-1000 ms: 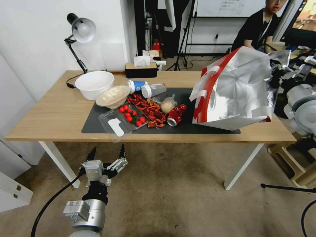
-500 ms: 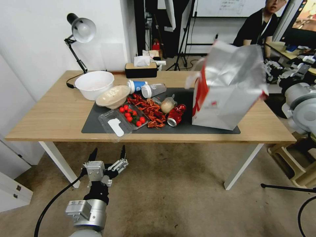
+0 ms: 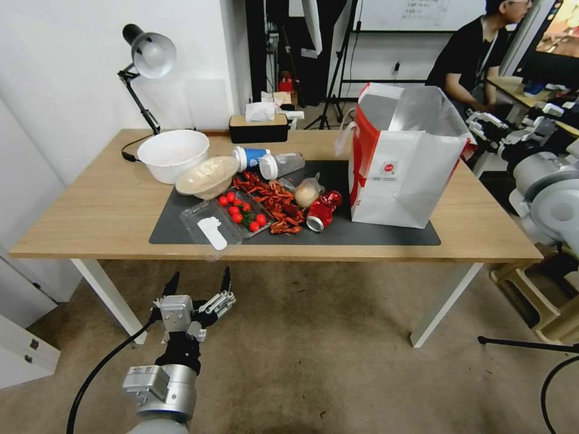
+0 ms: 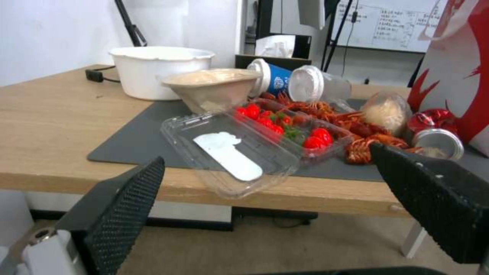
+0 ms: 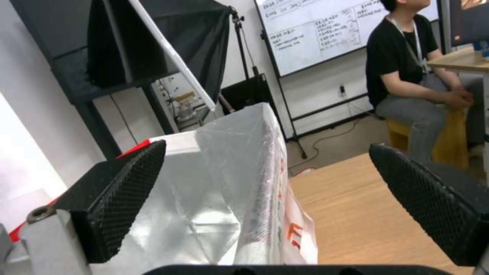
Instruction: Pick up the food delivery bag from the floor and place it on the table.
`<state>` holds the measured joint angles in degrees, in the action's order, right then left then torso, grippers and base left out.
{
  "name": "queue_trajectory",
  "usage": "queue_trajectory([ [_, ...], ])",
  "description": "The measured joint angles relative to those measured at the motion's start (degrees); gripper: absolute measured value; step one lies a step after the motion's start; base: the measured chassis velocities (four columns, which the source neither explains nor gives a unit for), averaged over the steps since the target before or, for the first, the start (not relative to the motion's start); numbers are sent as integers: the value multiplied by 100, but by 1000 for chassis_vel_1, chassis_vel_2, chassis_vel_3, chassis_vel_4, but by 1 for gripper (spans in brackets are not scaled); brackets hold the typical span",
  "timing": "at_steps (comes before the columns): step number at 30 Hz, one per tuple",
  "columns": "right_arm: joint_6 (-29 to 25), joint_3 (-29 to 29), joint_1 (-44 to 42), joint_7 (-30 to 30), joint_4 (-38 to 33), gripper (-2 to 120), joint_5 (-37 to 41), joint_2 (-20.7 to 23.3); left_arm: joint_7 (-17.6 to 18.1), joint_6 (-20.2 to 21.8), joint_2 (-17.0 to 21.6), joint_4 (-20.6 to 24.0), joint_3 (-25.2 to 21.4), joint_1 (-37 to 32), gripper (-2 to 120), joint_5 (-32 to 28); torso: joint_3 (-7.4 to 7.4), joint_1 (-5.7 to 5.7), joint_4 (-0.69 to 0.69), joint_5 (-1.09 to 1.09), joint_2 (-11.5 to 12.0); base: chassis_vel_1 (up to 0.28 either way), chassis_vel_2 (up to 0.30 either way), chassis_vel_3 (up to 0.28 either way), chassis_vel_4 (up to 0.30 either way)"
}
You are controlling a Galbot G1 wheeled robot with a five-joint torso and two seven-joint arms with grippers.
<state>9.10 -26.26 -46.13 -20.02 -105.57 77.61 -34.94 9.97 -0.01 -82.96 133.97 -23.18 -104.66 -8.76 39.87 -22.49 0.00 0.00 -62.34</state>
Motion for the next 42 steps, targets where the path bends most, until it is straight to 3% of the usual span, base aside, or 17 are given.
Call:
queue_trajectory([
  [25, -19, -487, -705, 232, -531, 100, -4, 140, 24, 26, -24, 201, -11, -51, 100, -10, 0, 0, 1, 0, 0, 0, 0, 0, 0],
  [29, -89, -751, -1107, 377, -869, 100, -212, 140, 23, 40, -20, 225, -28, -54, 100, -16, 0, 0, 0, 0, 0, 0, 0, 0, 0],
  [32, -199, -1071, -1694, 662, -1251, 100, -874, 104, 10, 41, -39, 230, -30, -68, 100, -11, 0, 0, 0, 1, 0, 0, 0, 0, 0],
  [42, -492, -1186, -2416, 956, -1773, 100, -2001, -197, 54, 33, -81, 232, -22, -82, 100, 62, 0, 0, 1, 0, 0, 0, 0, 0, 0],
])
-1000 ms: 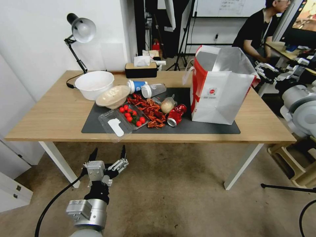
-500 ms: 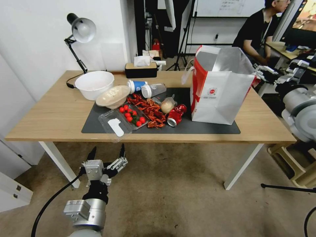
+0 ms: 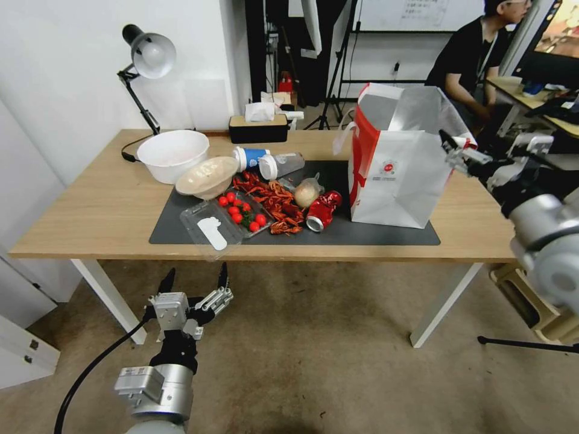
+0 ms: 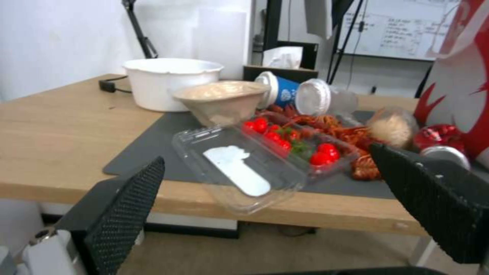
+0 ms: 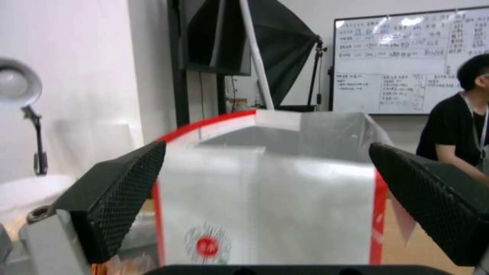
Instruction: Pick up the food delivery bag from the floor and place it on the table.
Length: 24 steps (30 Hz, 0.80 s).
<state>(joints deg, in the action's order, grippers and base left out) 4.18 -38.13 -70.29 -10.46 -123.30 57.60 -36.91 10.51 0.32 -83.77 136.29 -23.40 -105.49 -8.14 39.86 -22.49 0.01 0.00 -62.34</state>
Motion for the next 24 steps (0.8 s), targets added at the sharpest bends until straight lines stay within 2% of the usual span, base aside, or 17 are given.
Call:
queue_trajectory([
  [7, -318, 8, -624, 119, -181, 100, -855, -285, 86, 37, 1, -2, -18, 18, 100, 18, 0, 0, 0, 0, 0, 0, 0, 0, 0],
  [15, -850, -4, -1521, 357, -222, 100, -1740, -872, 5, 22, 34, -98, -61, 59, 100, 14, 0, 0, 0, 1, 0, 0, 0, 0, 0],
  [18, -1270, 10, -2213, 608, -99, 100, -2376, -1576, -84, -6, 85, -202, -99, 116, 100, 5, 0, 0, -2, 0, 0, 0, 0, 0, 0],
  [19, -1270, 10, -2213, 608, -99, 100, -2376, -1576, -84, -6, 85, -202, -99, 116, 100, 5, 0, 0, -2, 0, 0, 0, 0, 0, 0],
  [21, -1523, 62, -2608, 752, 19, 100, -2699, -2041, -83, -7, 88, -298, -93, 163, 100, -9, 0, 0, -2, 0, 0, 0, 0, 0, 0],
  [24, -1649, 134, -2807, 801, 137, 100, -2872, -2362, -80, -5, 90, -360, -78, 198, 100, -2, 0, 0, -1, 1, 0, 0, 0, 0, 0],
])
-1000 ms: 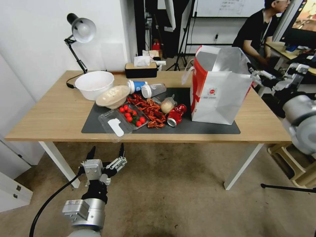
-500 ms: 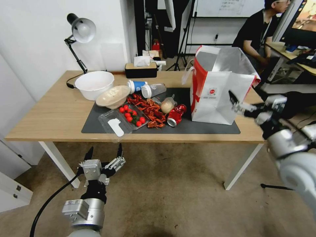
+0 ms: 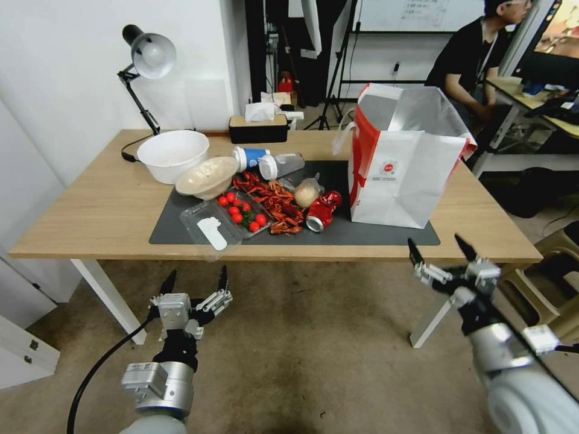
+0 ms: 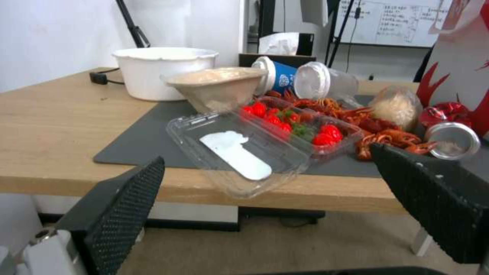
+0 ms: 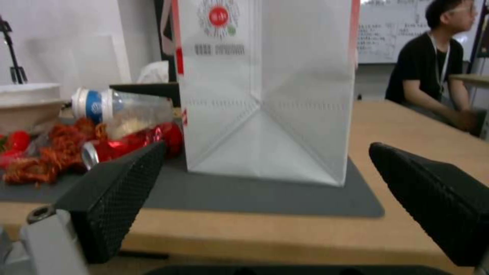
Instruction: Pick up the food delivery bag from the floor and place it on the table.
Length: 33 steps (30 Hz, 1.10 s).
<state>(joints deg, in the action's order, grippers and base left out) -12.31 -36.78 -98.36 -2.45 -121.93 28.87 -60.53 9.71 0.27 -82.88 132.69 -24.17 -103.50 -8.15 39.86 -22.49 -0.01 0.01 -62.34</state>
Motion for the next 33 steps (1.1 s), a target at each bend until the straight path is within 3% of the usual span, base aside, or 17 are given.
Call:
queue_trajectory([
  [4, -108, 76, -42, 19, 180, 100, -118, -190, -31, 27, 23, -106, 17, 38, 100, 28, 0, 0, 1, 0, 0, 0, 0, 0, 0],
  [33, -153, 213, 245, 118, 600, 100, -177, -298, 62, -99, 91, -428, -37, 113, 100, -68, 1, -1, 1, -1, 1, 0, 0, 0, 0],
])
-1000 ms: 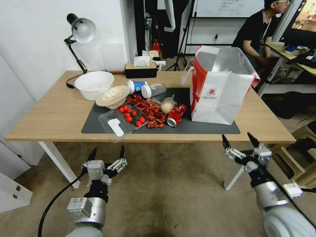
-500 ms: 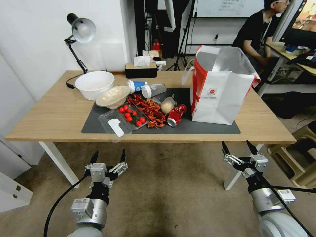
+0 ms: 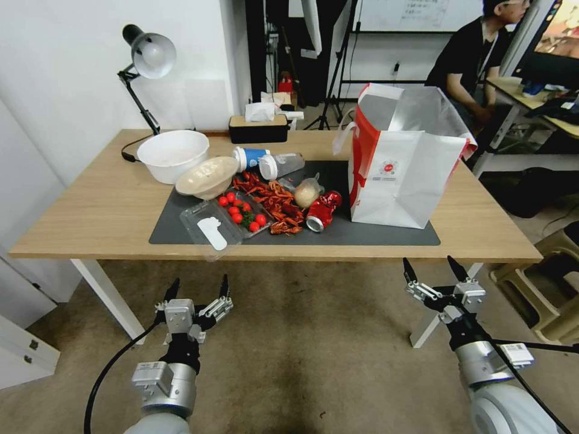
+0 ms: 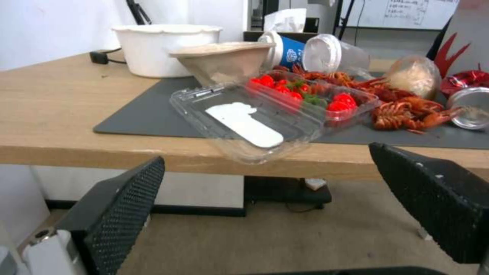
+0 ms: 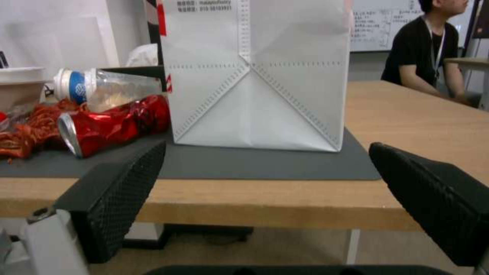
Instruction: Pick up the food delivery bag from the floor and place it on the table.
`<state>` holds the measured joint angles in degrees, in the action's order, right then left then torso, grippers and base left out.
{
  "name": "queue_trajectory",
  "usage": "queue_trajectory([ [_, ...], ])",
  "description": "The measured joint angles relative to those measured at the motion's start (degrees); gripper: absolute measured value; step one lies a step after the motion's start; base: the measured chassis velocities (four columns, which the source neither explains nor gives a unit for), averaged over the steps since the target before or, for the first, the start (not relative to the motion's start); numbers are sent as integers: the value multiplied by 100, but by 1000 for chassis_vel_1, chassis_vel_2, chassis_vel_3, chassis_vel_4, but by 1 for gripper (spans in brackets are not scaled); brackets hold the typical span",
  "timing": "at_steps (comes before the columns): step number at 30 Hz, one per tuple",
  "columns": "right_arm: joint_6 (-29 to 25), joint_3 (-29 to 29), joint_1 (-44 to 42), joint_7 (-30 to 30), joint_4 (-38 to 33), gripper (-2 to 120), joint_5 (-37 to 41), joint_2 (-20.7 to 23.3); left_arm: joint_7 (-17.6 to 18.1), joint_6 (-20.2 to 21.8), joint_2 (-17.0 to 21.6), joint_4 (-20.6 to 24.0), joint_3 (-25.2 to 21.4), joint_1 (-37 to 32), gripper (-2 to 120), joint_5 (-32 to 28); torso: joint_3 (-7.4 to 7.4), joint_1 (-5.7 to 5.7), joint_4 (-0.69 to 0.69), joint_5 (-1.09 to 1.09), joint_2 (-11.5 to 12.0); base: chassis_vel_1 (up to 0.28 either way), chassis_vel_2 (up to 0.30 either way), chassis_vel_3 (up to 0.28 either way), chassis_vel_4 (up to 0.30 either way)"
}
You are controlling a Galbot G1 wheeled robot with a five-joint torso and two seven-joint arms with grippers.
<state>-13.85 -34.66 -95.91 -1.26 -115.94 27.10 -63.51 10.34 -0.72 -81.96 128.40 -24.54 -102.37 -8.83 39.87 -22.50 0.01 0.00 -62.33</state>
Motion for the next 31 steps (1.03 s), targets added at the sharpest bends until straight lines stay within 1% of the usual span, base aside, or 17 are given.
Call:
queue_trajectory([
  [31, 43, -1, -17, 0, -20, 100, 20, -11, 22, 2, 7, 5, 5, -2, 100, 2, 0, 0, 0, 0, 0, 0, 0, 0, 0],
])
